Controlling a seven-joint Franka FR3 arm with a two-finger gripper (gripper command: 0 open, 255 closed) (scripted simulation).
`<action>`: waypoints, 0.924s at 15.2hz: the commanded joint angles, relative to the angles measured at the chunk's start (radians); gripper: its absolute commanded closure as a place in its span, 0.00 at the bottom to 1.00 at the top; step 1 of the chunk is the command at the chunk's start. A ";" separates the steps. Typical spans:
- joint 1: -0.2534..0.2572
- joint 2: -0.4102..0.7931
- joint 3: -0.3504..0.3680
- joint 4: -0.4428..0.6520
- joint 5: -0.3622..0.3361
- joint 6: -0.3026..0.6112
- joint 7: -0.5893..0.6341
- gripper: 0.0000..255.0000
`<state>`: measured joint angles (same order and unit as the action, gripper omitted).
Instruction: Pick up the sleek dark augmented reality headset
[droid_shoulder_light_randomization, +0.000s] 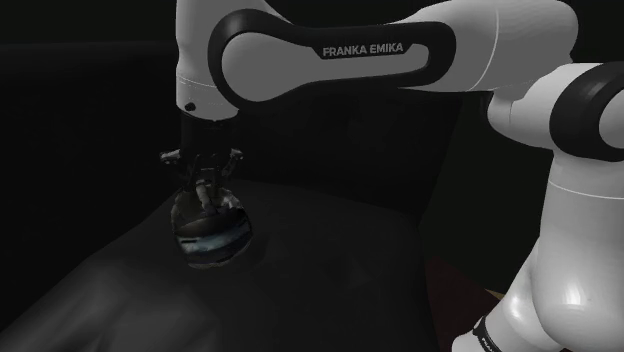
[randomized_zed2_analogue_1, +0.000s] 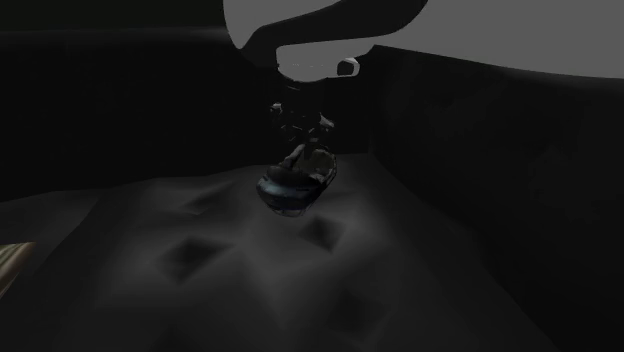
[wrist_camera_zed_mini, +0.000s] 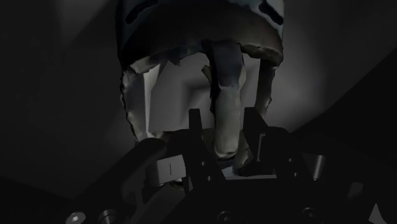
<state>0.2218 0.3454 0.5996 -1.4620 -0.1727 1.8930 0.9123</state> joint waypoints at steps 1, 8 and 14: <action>0.000 0.000 0.000 -0.001 0.000 0.001 0.000 1.00; 0.001 -0.001 0.001 0.013 0.001 -0.014 0.000 1.00; 0.016 0.009 0.003 0.108 -0.003 -0.100 0.000 1.00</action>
<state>0.2343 0.3528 0.6017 -1.3717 -0.1749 1.8087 0.9114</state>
